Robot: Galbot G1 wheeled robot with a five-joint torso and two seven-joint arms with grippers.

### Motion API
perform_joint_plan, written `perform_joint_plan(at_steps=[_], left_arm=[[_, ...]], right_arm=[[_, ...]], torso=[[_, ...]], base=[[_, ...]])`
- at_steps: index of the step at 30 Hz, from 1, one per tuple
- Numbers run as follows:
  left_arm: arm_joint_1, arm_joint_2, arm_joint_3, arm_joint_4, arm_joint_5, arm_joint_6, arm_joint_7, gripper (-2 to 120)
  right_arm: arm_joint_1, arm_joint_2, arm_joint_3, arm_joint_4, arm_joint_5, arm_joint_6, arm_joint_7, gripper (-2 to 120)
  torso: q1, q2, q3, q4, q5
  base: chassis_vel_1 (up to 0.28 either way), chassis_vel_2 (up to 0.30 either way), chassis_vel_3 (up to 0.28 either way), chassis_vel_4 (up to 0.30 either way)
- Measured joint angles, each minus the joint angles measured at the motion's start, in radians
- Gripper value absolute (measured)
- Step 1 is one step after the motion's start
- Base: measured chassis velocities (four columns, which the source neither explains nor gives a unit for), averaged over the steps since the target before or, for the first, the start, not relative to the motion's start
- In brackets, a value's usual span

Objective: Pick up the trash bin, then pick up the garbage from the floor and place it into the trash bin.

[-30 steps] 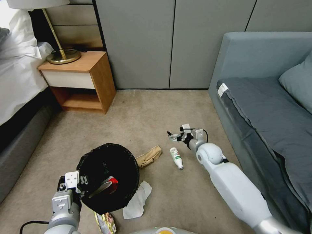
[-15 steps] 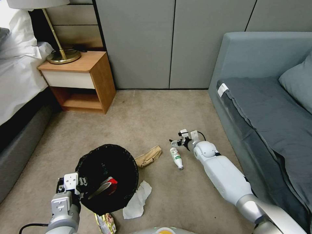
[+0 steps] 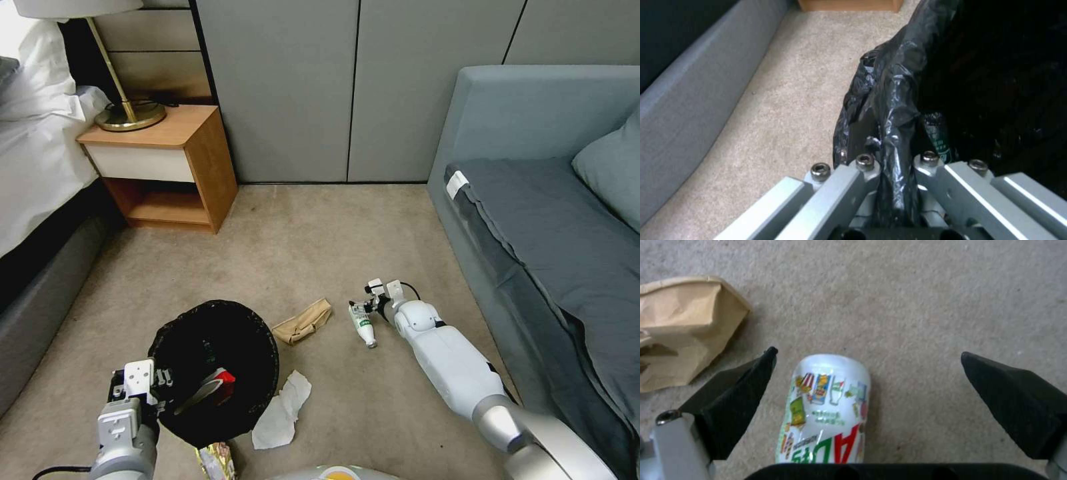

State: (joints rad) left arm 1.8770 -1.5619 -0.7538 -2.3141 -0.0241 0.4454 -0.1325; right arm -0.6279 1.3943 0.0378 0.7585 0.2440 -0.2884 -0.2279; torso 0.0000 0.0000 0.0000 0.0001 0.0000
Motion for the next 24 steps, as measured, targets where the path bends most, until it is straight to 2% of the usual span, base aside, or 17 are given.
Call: perform_joint_plan(at_steps=[17, 20, 21, 24], left_arm=[[-0.007, -0.004, 0.024, -0.001, 0.007, -0.009, -0.009, 1], [-0.007, -0.002, 0.026, -0.001, 0.008, -0.009, -0.009, 1], [-0.007, -0.002, 0.026, -0.001, 0.008, -0.009, -0.009, 1], [-0.007, 0.000, 0.026, -0.001, 0.007, -0.009, -0.009, 1]], right_arm=[[-0.076, 0.012, 0.013, 0.047, -0.012, -0.016, 0.016, 100], [-0.095, 0.016, 0.025, 0.046, -0.029, -0.012, 0.020, 89], [-0.095, 0.016, 0.025, 0.046, -0.029, -0.012, 0.020, 89], [-0.102, 0.017, 0.042, 0.029, -0.048, 0.003, 0.021, 74]], torso=[[0.000, 0.000, 0.000, -0.0001, 0.0000], [0.000, 0.000, 0.000, -0.0001, 0.0001], [0.000, 0.000, 0.000, -0.0001, 0.0001], [0.000, 0.000, 0.000, 0.0000, 0.0001]], base=[[0.000, 0.000, 0.000, 0.000], [0.000, 0.000, 0.000, 0.000], [0.000, 0.000, 0.000, 0.000], [0.000, 0.000, 0.000, 0.000]])
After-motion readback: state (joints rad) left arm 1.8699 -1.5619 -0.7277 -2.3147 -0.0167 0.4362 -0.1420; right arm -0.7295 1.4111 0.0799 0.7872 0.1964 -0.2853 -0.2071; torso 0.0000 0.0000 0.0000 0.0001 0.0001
